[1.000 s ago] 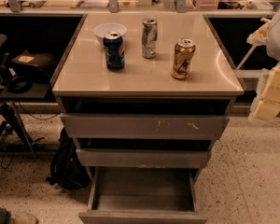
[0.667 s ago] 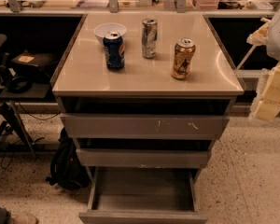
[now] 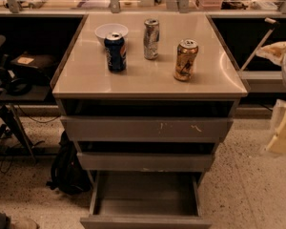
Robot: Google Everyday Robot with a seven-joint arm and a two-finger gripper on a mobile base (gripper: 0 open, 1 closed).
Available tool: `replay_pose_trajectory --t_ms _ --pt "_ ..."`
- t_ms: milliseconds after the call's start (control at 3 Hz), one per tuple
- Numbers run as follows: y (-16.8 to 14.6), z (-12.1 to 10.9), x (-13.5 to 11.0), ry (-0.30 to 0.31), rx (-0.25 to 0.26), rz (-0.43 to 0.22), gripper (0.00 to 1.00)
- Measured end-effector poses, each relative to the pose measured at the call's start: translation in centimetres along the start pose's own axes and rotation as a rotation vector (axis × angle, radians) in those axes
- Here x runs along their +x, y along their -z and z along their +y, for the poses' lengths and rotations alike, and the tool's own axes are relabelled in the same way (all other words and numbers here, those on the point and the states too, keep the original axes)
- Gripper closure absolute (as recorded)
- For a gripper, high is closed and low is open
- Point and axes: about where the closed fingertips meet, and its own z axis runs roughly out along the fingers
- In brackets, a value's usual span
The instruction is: Close bottom drawer
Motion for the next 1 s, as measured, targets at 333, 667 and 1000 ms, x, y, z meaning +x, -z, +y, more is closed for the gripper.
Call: replay_pose_trajectory --t_ms 333,667,1000 --pt "-1.6 4.2 0.4 0.035 0.058 -0.046 0.0" --pt "-7.5 8.2 1.2 0.008 0.045 -0.1 0.0" --pt "-18.4 13.0 3.2 -0.043 -0.069 -0.159 0.0"
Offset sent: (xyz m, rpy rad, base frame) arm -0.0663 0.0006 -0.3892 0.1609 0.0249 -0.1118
